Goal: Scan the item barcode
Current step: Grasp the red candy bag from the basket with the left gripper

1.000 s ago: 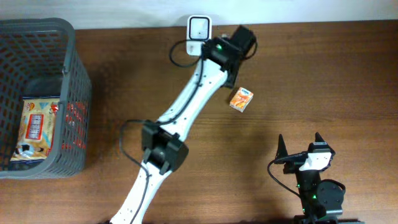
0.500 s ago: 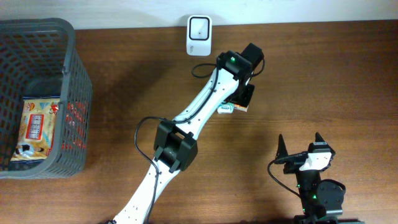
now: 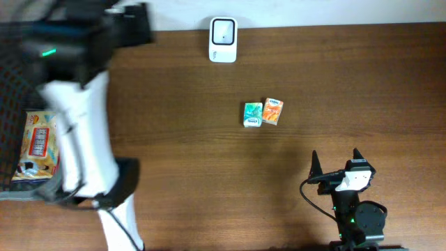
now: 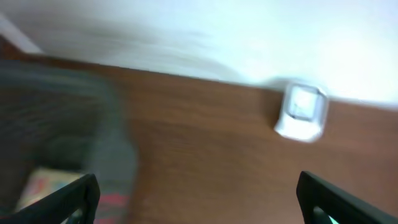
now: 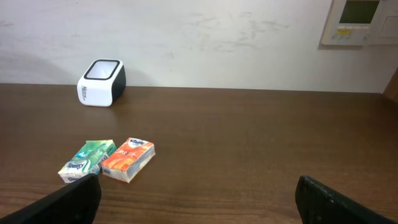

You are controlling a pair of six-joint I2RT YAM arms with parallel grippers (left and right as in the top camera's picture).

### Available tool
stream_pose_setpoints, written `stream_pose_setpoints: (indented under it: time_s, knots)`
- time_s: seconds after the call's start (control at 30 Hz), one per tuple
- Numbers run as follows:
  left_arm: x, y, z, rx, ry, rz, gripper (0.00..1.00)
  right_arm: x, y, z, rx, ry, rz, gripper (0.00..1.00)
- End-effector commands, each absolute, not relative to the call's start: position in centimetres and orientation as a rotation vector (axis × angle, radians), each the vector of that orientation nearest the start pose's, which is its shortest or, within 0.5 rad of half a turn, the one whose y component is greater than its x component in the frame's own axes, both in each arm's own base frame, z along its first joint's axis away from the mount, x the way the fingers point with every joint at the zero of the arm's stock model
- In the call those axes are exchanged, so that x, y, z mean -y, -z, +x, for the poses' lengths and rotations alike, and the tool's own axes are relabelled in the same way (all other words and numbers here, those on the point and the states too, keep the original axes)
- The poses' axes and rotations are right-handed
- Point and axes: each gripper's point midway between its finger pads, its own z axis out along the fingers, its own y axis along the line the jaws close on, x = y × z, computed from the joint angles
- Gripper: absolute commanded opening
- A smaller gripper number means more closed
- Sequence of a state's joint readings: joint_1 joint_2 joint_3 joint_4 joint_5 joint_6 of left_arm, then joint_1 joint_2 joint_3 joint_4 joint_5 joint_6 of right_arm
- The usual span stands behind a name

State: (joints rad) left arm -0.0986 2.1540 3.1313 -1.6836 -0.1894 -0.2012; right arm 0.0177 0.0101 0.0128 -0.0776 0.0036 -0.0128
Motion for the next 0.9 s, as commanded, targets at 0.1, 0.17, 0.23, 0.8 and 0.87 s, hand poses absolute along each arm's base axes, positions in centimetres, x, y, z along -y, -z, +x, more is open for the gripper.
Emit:
stream_pose_setpoints:
  time_s: [0.1,0.17,0.23,0.8,0.87]
  knots:
    - [-17.5,-43.0,38.0,-2.142,-0.309,-0.707,1.0,-0.3,-15.5,24.6,-1.651,0.009,-0.023,0.99]
    - [-21.0,-39.8,37.2,-2.232,-0.351,-0.823,0.99,-0.3,-15.5,24.6,-1.651,0.009,-0.023,0.99]
    - [-23.1,-35.2,36.9,-2.367,-0.366,-0.914,1.0,-0.3,-15.5,24.6,-1.651,0.009,-0.023,0.99]
    - [-19.9,-5.1,34.7,-2.946,0.27,-0.836,0.88,-0.3,-15.5,24.6,-1.651,0.009,-0.023,0.99]
    - [-19.6,-3.8,34.4,-2.953,0.273,-0.827,0.84,-0.3,-15.5,24.6,-1.651,0.009,-0.023,0.99]
